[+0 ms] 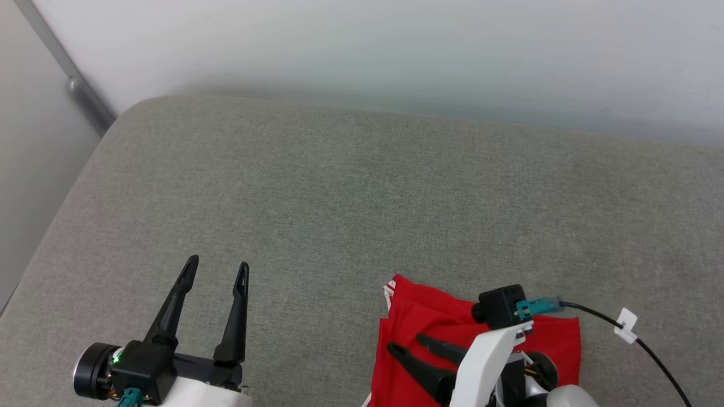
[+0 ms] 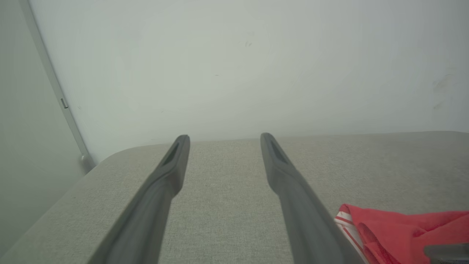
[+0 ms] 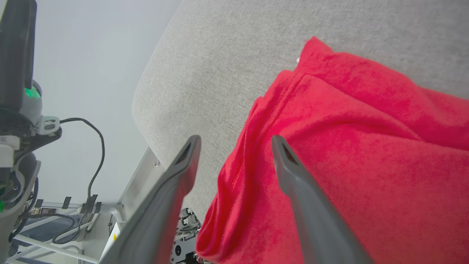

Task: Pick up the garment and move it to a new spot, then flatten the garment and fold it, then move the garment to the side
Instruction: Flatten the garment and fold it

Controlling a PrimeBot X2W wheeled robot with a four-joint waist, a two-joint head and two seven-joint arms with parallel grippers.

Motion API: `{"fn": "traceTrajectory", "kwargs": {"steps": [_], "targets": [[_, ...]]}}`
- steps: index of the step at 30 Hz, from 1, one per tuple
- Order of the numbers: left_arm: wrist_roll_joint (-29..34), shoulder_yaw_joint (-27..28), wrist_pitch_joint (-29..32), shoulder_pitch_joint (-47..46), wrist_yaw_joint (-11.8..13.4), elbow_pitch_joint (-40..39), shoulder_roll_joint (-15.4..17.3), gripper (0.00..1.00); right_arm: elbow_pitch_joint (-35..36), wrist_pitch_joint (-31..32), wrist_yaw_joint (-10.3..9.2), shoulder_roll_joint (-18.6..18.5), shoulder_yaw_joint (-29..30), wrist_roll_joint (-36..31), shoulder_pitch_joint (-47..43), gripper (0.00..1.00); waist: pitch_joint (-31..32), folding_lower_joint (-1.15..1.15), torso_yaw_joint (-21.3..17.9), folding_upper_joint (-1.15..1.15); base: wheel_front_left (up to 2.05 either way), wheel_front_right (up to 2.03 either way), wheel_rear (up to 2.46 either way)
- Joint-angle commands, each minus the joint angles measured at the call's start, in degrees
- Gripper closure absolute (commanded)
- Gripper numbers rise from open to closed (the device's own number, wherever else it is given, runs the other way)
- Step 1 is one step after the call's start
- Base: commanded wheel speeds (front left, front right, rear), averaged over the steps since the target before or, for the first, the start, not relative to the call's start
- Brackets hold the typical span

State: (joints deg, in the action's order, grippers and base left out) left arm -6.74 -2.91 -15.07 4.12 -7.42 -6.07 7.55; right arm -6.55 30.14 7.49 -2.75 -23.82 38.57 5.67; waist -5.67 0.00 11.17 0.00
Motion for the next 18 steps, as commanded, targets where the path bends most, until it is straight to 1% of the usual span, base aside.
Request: {"fn": "traceTrajectory", "kwargs": {"steps": [1, 3, 6, 8, 13, 16, 18], "targets": [[0.30, 0.03, -0.12, -0.31, -0.08, -0.14, 0.05, 0.00, 0.20, -0.69, 0.00, -0.13, 0.66, -0.18, 0.81, 0.00, 0.25, 0.00, -0.17, 0.00, 0.00, 0.00, 0.00], [0.44, 0.22, -0.12, -0.01, -0.09, -0.12, 0.02, 0.00, 0.46, -1.48, 0.00, -0.12, 2.04, -1.48, 1.71, 0.00, 0.55, 0.00, -0.51, 0.00, 0.00, 0.00, 0.00], [0.44, 0.29, -0.12, 0.26, -0.09, -0.14, -0.04, 0.00, 0.87, -1.87, 0.00, -0.13, 5.09, -5.40, 2.87, 0.00, 0.93, 0.00, -1.23, 0.00, 0.00, 0.00, 0.00], [0.42, 0.32, -0.12, 0.30, -0.06, -0.26, -0.05, 0.00, 1.84, -2.76, 0.00, -1.34, 7.69, -8.35, 4.04, 0.00, 1.10, 0.00, -1.88, 0.00, 0.00, 0.00, 0.00], [0.26, 0.17, -0.12, 0.33, -0.03, -0.31, -0.07, 0.00, 4.85, -8.49, -0.01, -9.36, 12.04, -16.49, 6.05, 0.00, 1.20, 0.00, -3.44, 0.00, 0.00, 0.00, 0.00], [-0.70, -0.02, -0.12, 0.13, -0.03, -0.31, -0.52, 0.00, 6.64, -13.91, -0.01, -15.18, 14.36, -20.74, 6.26, 0.00, 0.87, 0.00, -4.31, 0.00, 0.00, 0.00, 0.00], [-0.71, -0.79, -0.12, -0.29, -0.03, -0.19, -0.36, 0.00, 7.27, -18.41, -0.01, -17.91, 16.33, -23.66, 5.35, 0.00, 0.64, 0.00, -4.64, 0.00, 0.00, 0.00, 0.00]]}}
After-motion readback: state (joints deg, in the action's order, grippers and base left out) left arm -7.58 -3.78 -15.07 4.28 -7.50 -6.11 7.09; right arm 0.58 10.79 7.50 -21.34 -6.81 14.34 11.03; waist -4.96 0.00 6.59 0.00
